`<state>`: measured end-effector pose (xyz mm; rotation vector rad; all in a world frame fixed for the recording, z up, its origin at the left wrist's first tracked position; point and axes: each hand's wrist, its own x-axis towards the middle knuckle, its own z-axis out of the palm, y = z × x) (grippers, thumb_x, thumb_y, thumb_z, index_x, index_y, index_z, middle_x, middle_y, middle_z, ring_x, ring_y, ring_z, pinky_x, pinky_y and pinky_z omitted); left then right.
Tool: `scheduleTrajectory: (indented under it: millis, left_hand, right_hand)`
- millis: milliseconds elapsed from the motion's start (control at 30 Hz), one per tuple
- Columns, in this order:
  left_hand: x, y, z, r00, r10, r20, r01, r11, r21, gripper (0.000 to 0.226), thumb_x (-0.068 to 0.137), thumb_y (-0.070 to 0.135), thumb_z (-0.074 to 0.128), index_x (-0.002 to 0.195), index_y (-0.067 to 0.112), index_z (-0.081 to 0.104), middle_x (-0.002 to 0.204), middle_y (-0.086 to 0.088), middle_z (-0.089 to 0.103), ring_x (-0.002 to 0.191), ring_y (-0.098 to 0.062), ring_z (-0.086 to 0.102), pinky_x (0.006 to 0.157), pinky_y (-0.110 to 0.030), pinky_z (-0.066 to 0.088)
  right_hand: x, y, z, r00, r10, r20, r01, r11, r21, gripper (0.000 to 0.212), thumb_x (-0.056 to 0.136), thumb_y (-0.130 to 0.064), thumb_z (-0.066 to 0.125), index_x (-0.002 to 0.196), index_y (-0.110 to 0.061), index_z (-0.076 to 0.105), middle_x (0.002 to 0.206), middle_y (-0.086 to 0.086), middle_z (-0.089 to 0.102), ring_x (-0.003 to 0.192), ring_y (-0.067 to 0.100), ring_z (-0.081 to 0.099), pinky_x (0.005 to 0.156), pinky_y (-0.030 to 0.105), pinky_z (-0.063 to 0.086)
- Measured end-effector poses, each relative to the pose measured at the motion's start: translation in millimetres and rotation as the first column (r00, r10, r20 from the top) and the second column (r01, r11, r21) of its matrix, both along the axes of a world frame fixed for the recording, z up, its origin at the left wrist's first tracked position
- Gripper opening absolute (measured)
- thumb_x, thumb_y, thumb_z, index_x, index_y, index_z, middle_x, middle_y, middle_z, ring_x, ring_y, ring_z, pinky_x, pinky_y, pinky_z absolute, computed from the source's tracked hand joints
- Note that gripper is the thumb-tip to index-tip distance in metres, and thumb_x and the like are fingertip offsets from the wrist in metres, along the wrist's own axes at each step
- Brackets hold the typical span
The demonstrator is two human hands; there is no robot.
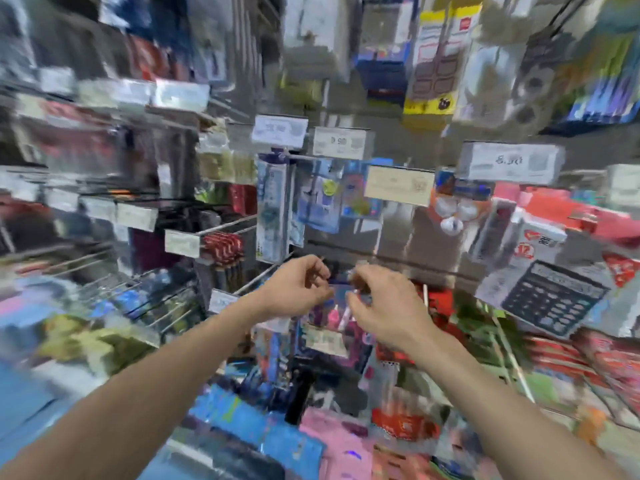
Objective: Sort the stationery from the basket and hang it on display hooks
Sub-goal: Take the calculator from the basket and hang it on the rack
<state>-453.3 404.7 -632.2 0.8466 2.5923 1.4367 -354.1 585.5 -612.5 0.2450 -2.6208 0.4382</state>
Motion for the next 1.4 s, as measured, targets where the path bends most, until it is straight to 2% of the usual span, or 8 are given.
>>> scheduleTrajectory:
  millis: [133,233,400,567,867,1100,1267,1400]
  left_hand:
    - [6.6,-119.6,37.8,0.976,0.199,0.090,-0.195,0.979,-0.055,0.024,0.081,0.029,0.075,0.097,0.018,0.061,0.085,-0.002,0.064,0.073,-0.017,0.060,0.071,-0.037,0.050]
    - [35.3,-209.9,91.0,0.915,0.385,0.124,-0.373,0.922,-0.110,0.013,0.088,0.016,0.072,0.095,0.020,0.062,0.080,0.004,0.064,0.070,-0.011,0.058,0.069,-0.026,0.049]
    - [110.7,-336.8,182.9,0.798,0.591,0.120,-0.563,0.801,-0.206,0.026,0.087,0.015,0.081,0.102,0.017,0.060,0.096,-0.005,0.069,0.086,-0.022,0.067,0.085,-0.034,0.055]
    - [219.5,-432.4,268.8,0.626,0.774,0.098,-0.739,0.628,-0.244,0.036,0.084,0.029,0.083,0.107,0.016,0.059,0.096,0.002,0.062,0.082,-0.018,0.060,0.077,-0.028,0.049]
    - [395.6,-564.8,357.0,0.316,0.940,0.133,-0.870,0.342,-0.356,0.056,0.088,0.039,0.080,0.130,0.018,0.050,0.128,0.002,0.055,0.114,-0.020,0.060,0.098,-0.041,0.053]
    - [540.8,-654.8,375.2,0.082,0.988,0.131,-0.914,0.127,-0.385,0.059,0.093,0.035,0.076,0.140,0.014,0.047,0.136,0.000,0.051,0.120,-0.019,0.056,0.093,-0.033,0.050]
    - [647.5,-716.4,374.4,-0.142,0.980,0.139,-0.906,-0.072,-0.416,0.057,0.086,0.040,0.082,0.128,0.016,0.052,0.127,0.000,0.055,0.119,-0.023,0.057,0.093,-0.033,0.047]
    - [731.1,-764.4,371.4,-0.299,0.939,0.170,-0.887,-0.208,-0.413,0.098,0.061,0.067,0.081,0.137,0.016,0.046,0.134,-0.004,0.052,0.105,-0.031,0.059,0.096,-0.046,0.054]
  right_hand:
    - [-23.2,-95.5,51.3,0.958,0.166,0.234,-0.156,0.986,-0.061,0.025,0.094,-0.032,0.063,0.117,-0.023,0.061,0.102,-0.001,0.066,0.097,0.025,0.063,0.075,0.034,0.043]
    - [-24.7,-171.1,103.3,0.893,0.273,0.358,-0.261,0.962,-0.084,0.026,0.097,-0.033,0.062,0.120,-0.022,0.058,0.098,0.002,0.067,0.090,0.025,0.064,0.074,0.037,0.048]
    - [-5.0,-294.1,193.5,0.804,0.457,0.382,-0.433,0.889,-0.151,0.032,0.091,-0.031,0.068,0.119,-0.018,0.063,0.105,0.005,0.070,0.099,0.026,0.064,0.074,0.032,0.041]
    - [42.9,-405.3,281.4,0.649,0.624,0.434,-0.602,0.771,-0.209,0.048,0.094,-0.036,0.068,0.135,-0.016,0.057,0.130,0.006,0.064,0.122,0.027,0.059,0.094,0.031,0.043]
    - [131.1,-553.7,362.6,0.376,0.836,0.400,-0.824,0.499,-0.268,0.056,0.090,-0.033,0.075,0.137,-0.010,0.054,0.135,0.006,0.061,0.123,0.026,0.059,0.101,0.039,0.047]
    - [217.5,-699.6,376.1,0.133,0.883,0.450,-0.922,0.277,-0.271,0.064,0.090,-0.038,0.074,0.144,-0.012,0.049,0.142,0.008,0.055,0.126,0.028,0.056,0.105,0.044,0.046]
    - [299.0,-811.5,376.7,-0.031,0.871,0.490,-0.954,0.121,-0.275,0.063,0.091,-0.033,0.075,0.145,-0.014,0.046,0.140,0.004,0.054,0.119,0.027,0.061,0.090,0.036,0.051]
    - [365.9,-896.0,374.8,-0.136,0.867,0.479,-0.966,-0.008,-0.259,0.055,0.090,-0.032,0.076,0.136,-0.016,0.051,0.127,0.004,0.057,0.115,0.027,0.059,0.084,0.037,0.052]
